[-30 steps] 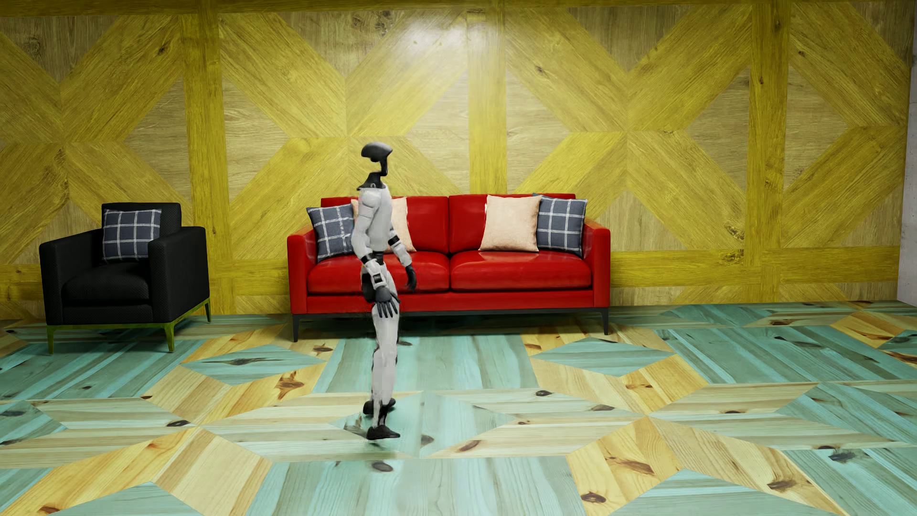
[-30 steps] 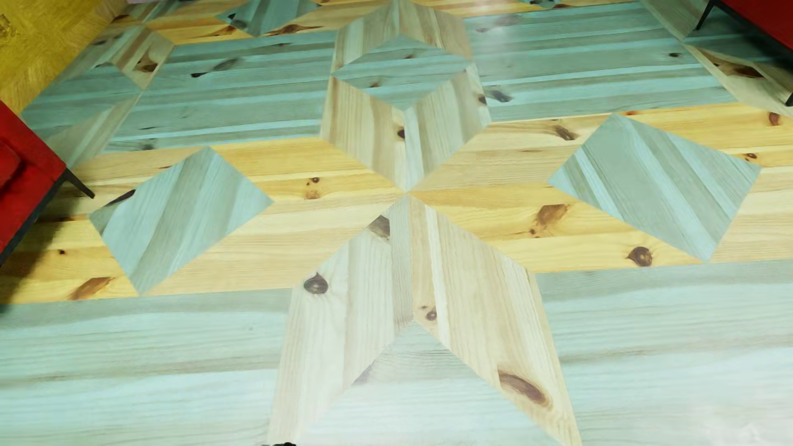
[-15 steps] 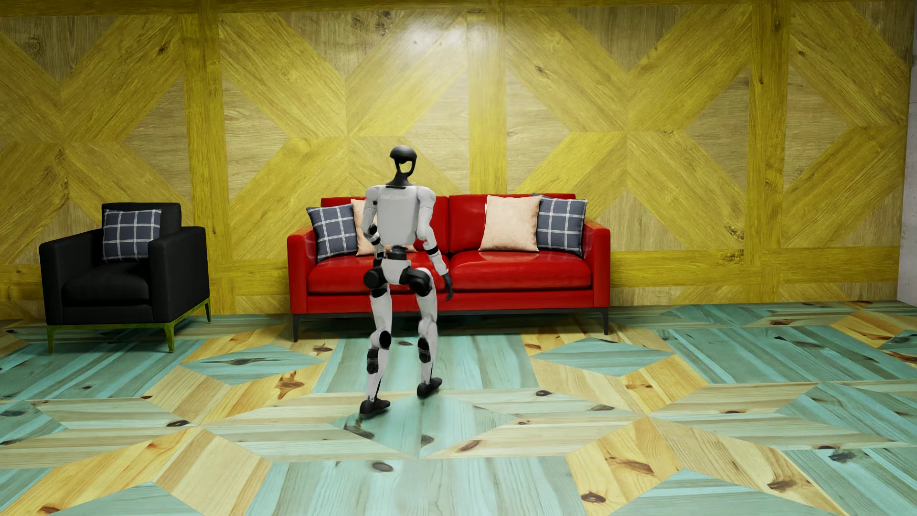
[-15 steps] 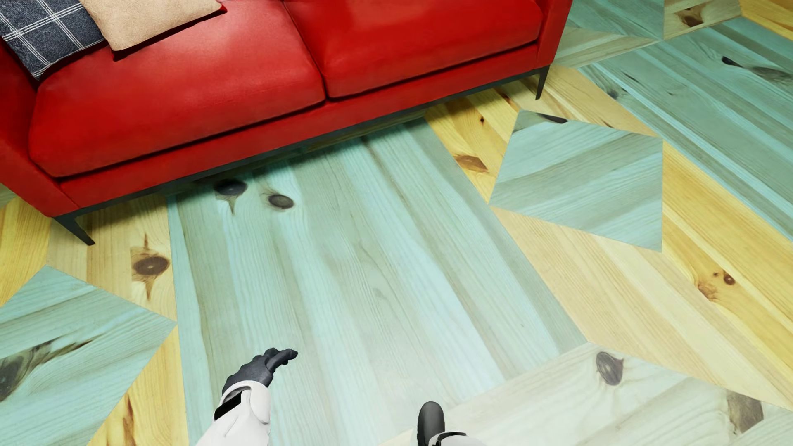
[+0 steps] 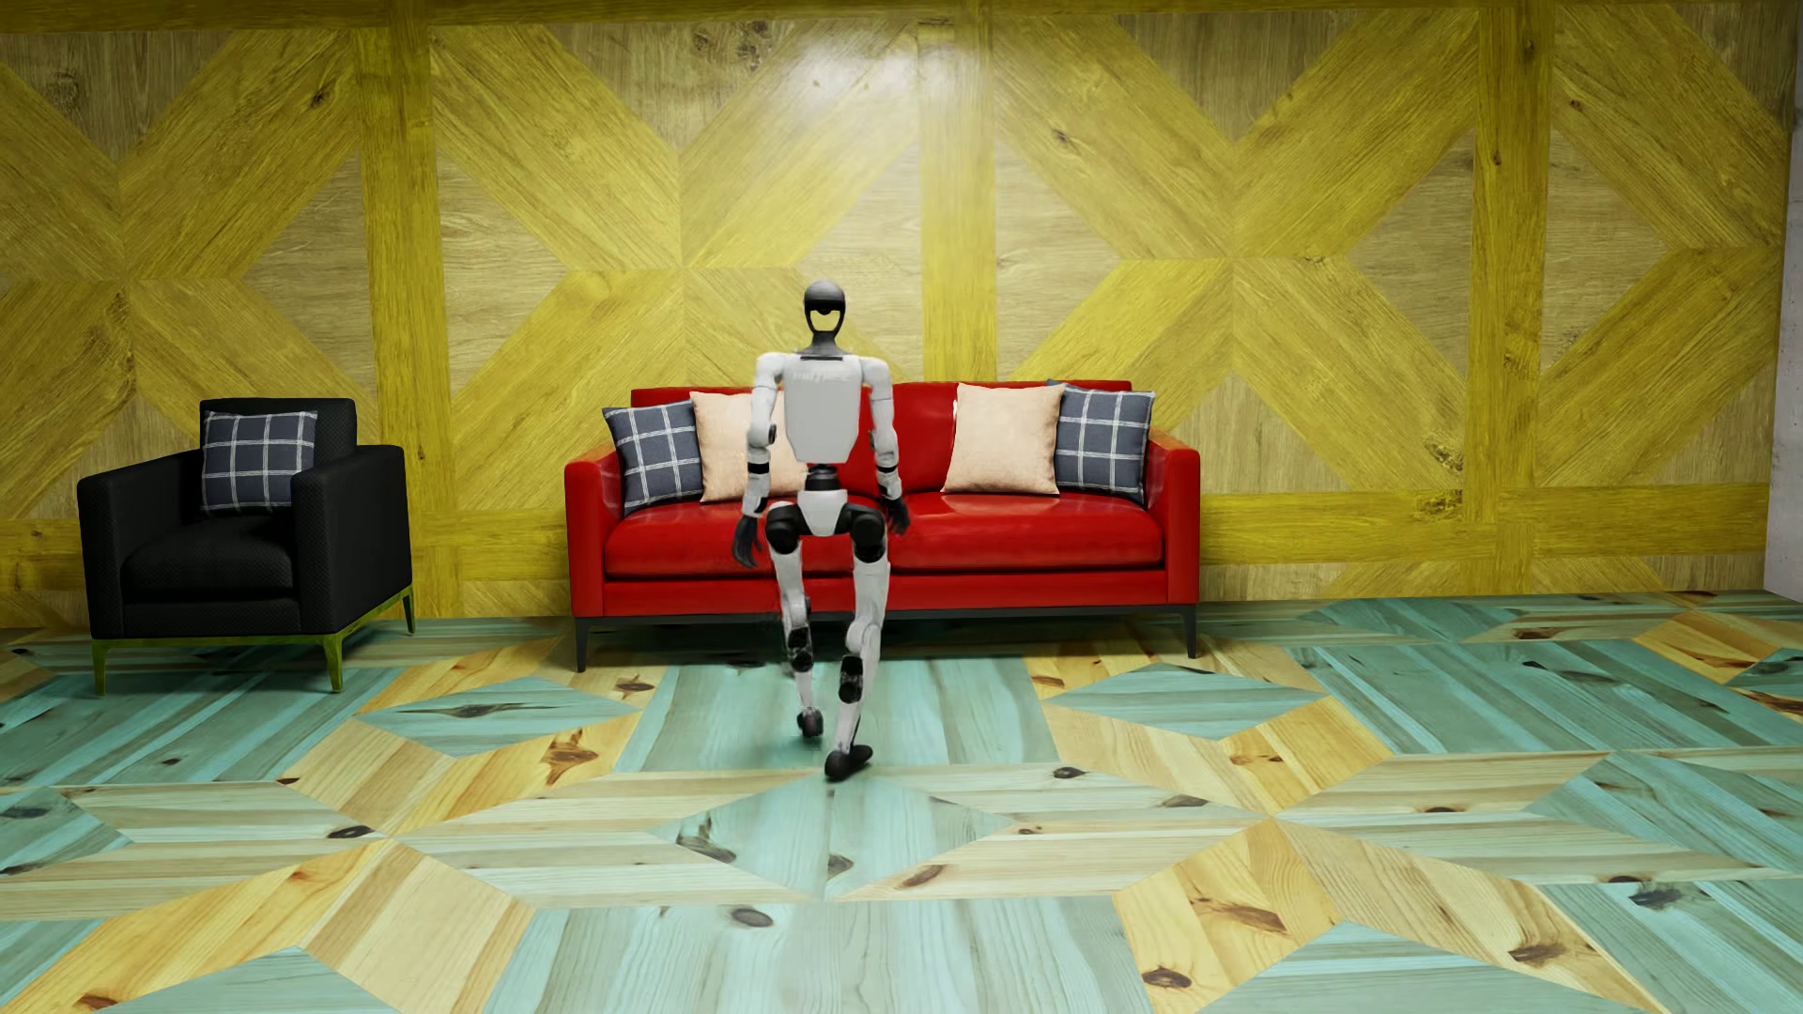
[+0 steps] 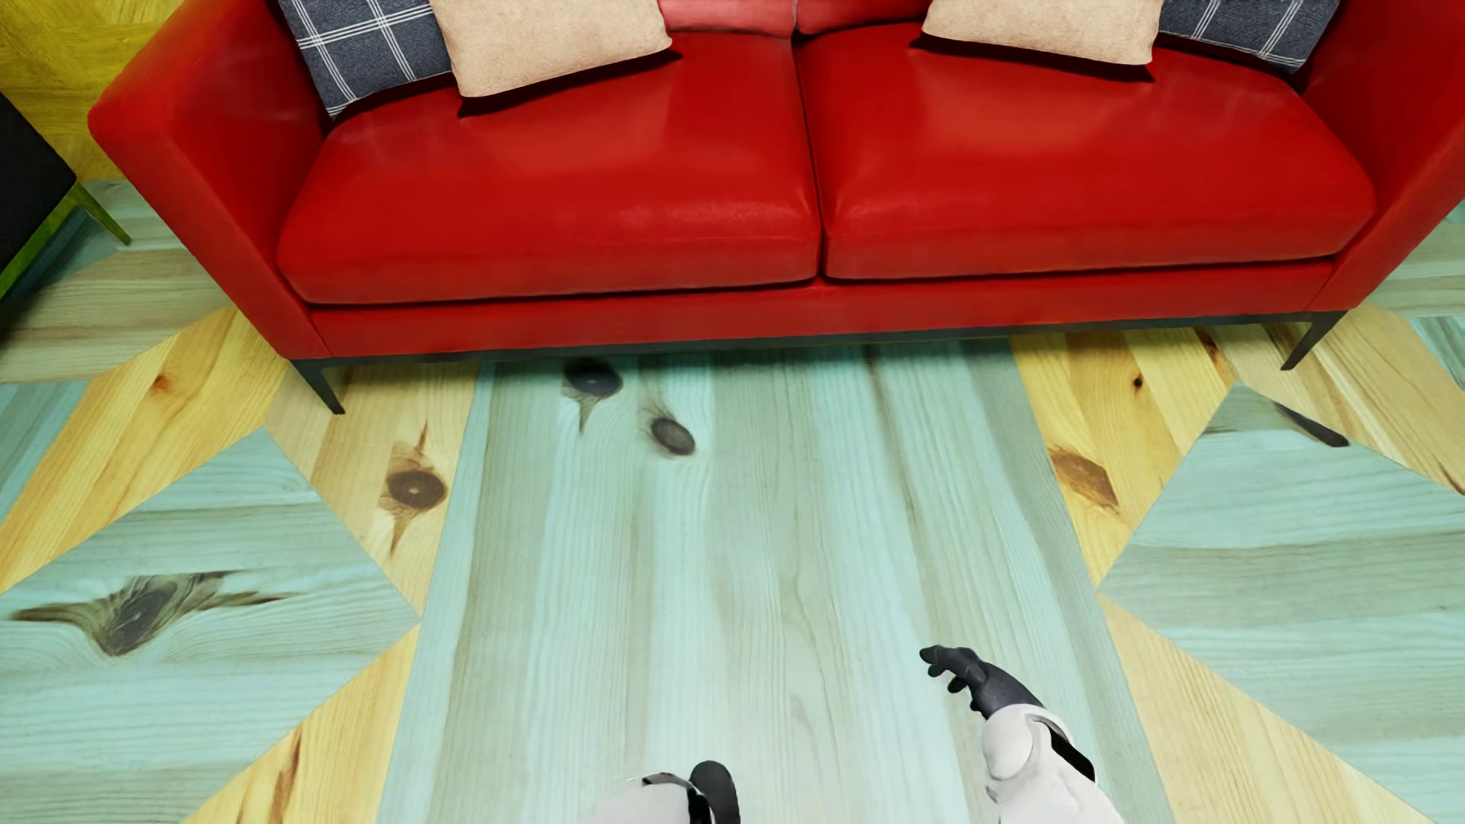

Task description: Head to the sofa

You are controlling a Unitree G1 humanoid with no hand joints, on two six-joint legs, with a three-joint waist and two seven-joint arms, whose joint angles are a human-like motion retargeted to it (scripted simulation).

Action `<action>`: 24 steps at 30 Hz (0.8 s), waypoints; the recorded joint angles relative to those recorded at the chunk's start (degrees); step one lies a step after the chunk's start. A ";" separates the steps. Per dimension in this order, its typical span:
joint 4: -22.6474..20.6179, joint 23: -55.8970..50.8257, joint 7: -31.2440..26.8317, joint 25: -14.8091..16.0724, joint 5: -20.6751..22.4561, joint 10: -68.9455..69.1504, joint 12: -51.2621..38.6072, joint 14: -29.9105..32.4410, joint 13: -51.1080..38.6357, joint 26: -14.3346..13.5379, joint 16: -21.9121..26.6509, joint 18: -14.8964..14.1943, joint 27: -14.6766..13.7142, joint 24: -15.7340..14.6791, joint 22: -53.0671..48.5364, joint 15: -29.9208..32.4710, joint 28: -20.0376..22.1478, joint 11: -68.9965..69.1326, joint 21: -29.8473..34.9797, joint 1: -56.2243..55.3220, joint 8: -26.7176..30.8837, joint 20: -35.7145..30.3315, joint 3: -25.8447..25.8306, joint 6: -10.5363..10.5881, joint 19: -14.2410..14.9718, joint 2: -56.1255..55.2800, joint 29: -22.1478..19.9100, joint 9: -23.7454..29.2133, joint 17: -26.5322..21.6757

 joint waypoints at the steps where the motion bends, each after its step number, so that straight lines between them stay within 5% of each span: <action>1: -1.20 -1.19 0.74 0.60 0.66 -11.86 0.57 2.79 -0.97 0.53 -2.12 -2.19 -1.00 1.07 0.05 -0.99 -1.17 -1.04 0.98 1.95 1.04 0.46 0.63 0.04 1.01 1.65 -0.54 -0.59 0.70; 2: -1.43 -2.68 3.06 1.44 0.90 -16.60 0.32 7.37 -1.19 1.13 -3.81 8.47 -2.21 2.25 0.94 -1.35 -3.68 -1.75 1.95 4.30 2.21 -0.12 1.01 0.01 2.12 3.32 -0.95 -1.13 1.22; 3: -1.53 -4.22 4.39 2.08 0.10 -15.82 -0.92 7.07 -1.01 1.42 -5.07 14.61 -3.43 3.72 2.69 -0.89 -6.75 0.20 3.12 5.38 4.06 -1.75 1.20 -0.21 3.69 4.09 -1.27 -1.33 1.38; 4: -1.76 -5.84 4.85 3.28 -1.62 -13.83 -3.50 4.40 0.28 1.55 -5.36 14.02 -4.48 5.87 5.18 1.26 -9.87 6.06 3.07 6.27 5.39 -4.15 1.35 -0.78 5.03 2.93 -2.26 -1.22 1.75; 6: -1.67 -6.62 4.79 5.79 -5.00 -7.48 -9.58 -1.48 5.25 3.33 -4.04 12.56 -4.24 11.04 8.88 15.43 -13.91 24.62 1.75 7.94 9.09 -8.73 0.91 -1.90 9.13 -3.46 -3.24 -0.61 3.50; 7: -1.38 -5.68 6.04 4.87 -5.63 -6.50 -12.07 -3.76 6.18 2.96 -3.03 12.42 -3.40 13.30 8.11 21.50 -14.40 34.91 3.05 9.78 12.82 -10.21 0.17 -2.21 8.45 -8.51 -0.09 -0.39 3.01; 9: -2.41 -3.91 7.60 1.49 -8.56 -5.59 -16.87 -7.68 6.98 1.13 -0.90 11.61 -1.79 14.60 4.75 23.14 -9.33 50.60 3.94 14.21 17.37 -9.37 -1.62 -3.22 7.01 -17.68 5.42 0.08 0.37; 10: -3.29 -3.14 7.36 1.60 -10.58 -4.98 -19.98 -9.51 8.56 0.23 0.27 11.04 -0.82 13.74 4.15 21.94 -4.47 53.96 1.08 16.38 17.73 -7.90 -2.53 -3.88 5.37 -21.32 3.41 0.28 0.12; 11: -4.13 -2.61 6.64 3.19 -11.83 -5.13 -23.72 -10.87 10.76 0.25 1.75 10.53 0.57 13.15 4.50 21.91 -0.73 53.77 -3.12 18.69 17.60 -7.17 -3.43 -4.38 4.60 -24.32 0.11 0.39 0.70; 13: -5.76 -2.36 4.81 7.59 -12.72 -6.45 -32.37 -13.13 15.28 0.75 5.26 9.59 2.43 13.63 5.87 18.48 0.12 44.84 -10.17 23.01 16.58 -7.86 -4.90 -5.00 6.74 -28.50 -4.11 0.41 1.33; 15: -7.27 -1.67 2.09 7.51 -14.20 -7.77 -39.66 -15.50 19.64 -0.46 7.89 8.07 3.03 14.09 3.87 18.24 -0.61 26.13 -11.42 26.52 12.07 -8.68 -6.08 -5.54 4.84 -28.71 -2.63 0.05 -0.96; 18: -8.61 -0.78 -2.92 7.48 -12.87 -10.16 -46.37 -18.26 26.44 -4.76 9.47 6.57 4.61 12.24 -1.84 27.09 2.52 -5.20 -13.87 30.55 7.91 -9.19 -6.95 -5.90 3.96 -24.23 -1.45 -0.99 -1.80; 20: -7.23 1.66 -5.42 7.11 -13.08 -7.03 -47.54 -20.08 29.45 -6.30 9.69 5.19 5.69 11.21 -5.28 25.61 3.83 -3.44 -14.15 31.29 4.91 -9.60 -6.86 -5.62 -0.86 -22.25 -1.01 -1.03 -0.03; 22: -4.57 4.68 -5.35 4.19 -12.70 1.31 -43.21 -17.51 29.20 -6.62 7.30 4.22 7.48 8.72 -9.44 21.45 6.43 1.03 -11.82 29.45 3.73 -6.15 -6.85 -4.28 -0.13 -21.29 2.10 -0.37 0.51; 24: -2.26 3.76 -8.31 2.24 -11.66 13.45 -37.89 -8.69 28.25 -7.08 5.09 1.53 6.86 8.35 -11.18 18.61 6.28 1.91 -10.35 23.51 1.39 -6.43 -6.70 -3.06 -0.46 -19.26 5.78 0.29 1.69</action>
